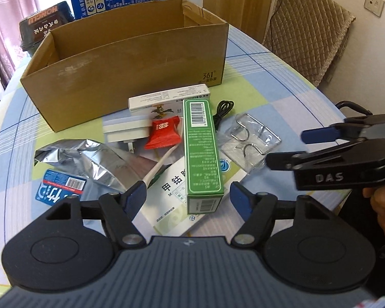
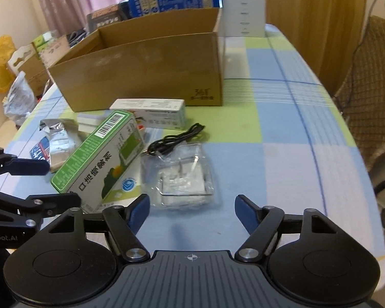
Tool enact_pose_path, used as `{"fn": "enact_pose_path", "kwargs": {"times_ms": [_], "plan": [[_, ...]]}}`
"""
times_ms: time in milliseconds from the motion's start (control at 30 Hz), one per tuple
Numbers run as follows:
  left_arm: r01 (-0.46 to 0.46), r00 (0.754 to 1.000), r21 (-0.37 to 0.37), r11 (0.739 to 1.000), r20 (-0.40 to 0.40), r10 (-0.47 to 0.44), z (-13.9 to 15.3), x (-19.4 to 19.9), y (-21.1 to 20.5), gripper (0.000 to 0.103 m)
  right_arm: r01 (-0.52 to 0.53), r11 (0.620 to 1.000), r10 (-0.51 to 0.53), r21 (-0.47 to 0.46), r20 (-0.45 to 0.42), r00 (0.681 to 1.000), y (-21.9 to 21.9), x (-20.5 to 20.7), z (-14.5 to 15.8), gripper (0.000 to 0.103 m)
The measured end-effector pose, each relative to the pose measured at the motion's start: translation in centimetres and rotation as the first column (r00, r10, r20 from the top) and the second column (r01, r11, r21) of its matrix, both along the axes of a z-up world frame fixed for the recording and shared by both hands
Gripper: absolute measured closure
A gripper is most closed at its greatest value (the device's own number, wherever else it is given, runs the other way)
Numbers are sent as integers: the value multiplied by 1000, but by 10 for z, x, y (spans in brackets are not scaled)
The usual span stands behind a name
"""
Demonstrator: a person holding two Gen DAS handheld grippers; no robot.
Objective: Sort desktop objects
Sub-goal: 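Lower the left tool onto the green medicine box while the right tool approaches the clear bag, then close the left tool on the green box while the right tool grips the clear bag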
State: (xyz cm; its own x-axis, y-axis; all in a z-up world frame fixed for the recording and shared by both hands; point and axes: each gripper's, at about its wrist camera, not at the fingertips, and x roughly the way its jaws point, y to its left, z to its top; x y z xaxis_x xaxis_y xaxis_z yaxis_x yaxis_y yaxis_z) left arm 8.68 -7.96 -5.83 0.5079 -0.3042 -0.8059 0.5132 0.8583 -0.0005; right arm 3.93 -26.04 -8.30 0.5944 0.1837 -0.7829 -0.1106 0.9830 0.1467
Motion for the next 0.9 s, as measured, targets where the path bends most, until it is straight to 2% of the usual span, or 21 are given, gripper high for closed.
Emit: {"fn": "enact_pose_path", "kwargs": {"times_ms": [300,433,500,533,667,800,900], "plan": [[24,1000,-7,1000,-2,-24,-6,7,-5,38,-11,1000,11,-12,-23,1000,5,25,-17,33],[41,999,-2,999,5,-41,-9,10,-10,47,-13,1000,13,-2,-40,999,3,32,-25,37],[45,999,-4,999,4,-45,-11,11,-12,50,-15,1000,15,7,-42,999,2,33,-26,46],[46,999,-5,999,3,-46,-12,12,-13,54,-13,1000,13,0,-35,999,2,32,-26,51],[42,999,-16,999,0,-42,-14,15,-16,65,23,999,-24,-43,-12,1000,-2,30,-25,52],[36,999,-15,999,0,-36,-17,17,-18,76,39,998,-39,-42,-10,999,-5,32,-26,52],[34,999,-8,999,8,-34,-18,18,-20,77,43,998,-43,-45,-6,999,-5,35,-27,48]]}}
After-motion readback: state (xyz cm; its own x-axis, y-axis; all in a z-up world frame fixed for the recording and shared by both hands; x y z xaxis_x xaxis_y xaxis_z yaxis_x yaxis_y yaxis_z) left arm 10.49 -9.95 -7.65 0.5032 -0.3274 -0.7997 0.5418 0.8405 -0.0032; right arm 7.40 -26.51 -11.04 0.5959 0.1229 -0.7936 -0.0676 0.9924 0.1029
